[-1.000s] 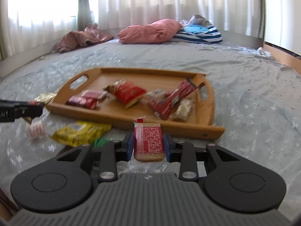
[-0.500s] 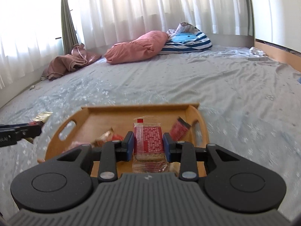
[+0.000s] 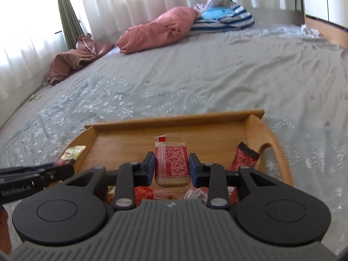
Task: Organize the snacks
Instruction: 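Carry the cherry packet and checked cracker pack over the wooden tray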
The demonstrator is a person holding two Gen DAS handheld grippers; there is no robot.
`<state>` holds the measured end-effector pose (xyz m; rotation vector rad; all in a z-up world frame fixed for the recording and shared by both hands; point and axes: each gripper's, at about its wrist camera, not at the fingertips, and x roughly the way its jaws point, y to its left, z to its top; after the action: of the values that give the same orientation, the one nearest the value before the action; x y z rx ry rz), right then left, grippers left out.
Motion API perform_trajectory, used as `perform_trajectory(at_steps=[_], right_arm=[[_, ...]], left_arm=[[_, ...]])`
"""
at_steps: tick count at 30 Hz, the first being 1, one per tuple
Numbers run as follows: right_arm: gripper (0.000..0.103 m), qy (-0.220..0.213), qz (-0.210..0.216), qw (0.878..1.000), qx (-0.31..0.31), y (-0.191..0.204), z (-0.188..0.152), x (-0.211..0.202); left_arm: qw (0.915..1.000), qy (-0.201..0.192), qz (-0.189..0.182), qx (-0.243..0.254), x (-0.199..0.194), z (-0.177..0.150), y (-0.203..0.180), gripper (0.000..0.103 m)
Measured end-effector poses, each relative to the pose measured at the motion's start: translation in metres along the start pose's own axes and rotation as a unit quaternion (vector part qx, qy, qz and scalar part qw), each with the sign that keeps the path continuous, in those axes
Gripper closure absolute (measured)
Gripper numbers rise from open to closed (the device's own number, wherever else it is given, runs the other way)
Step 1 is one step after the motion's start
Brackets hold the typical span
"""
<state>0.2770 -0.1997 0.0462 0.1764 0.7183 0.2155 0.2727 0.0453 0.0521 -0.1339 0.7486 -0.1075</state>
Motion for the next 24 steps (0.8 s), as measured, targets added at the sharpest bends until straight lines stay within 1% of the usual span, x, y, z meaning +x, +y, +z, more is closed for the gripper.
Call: perform_trajectory(at_steps=[4, 9, 24], right_arm=[[0.066, 0.011, -0.003, 1.0, 0.006, 0.001, -0.003, 0.016], [0.066, 0.019, -0.012, 1.0, -0.008, 0.006, -0.007, 0.027], [0.065, 0.017, -0.019, 1.0, -0.016, 0.007, -0.01, 0.042]], left_arm=[[0.9998, 0.014, 0.01, -0.005, 0.018, -0.002, 0.006, 0.072], [0.9997, 0.02, 0.015, 0.0, 0.029, -0.005, 0.007, 0.072], [0.9994, 0.028, 0.021, 0.004, 0.039, -0.009, 0.004, 0.072]])
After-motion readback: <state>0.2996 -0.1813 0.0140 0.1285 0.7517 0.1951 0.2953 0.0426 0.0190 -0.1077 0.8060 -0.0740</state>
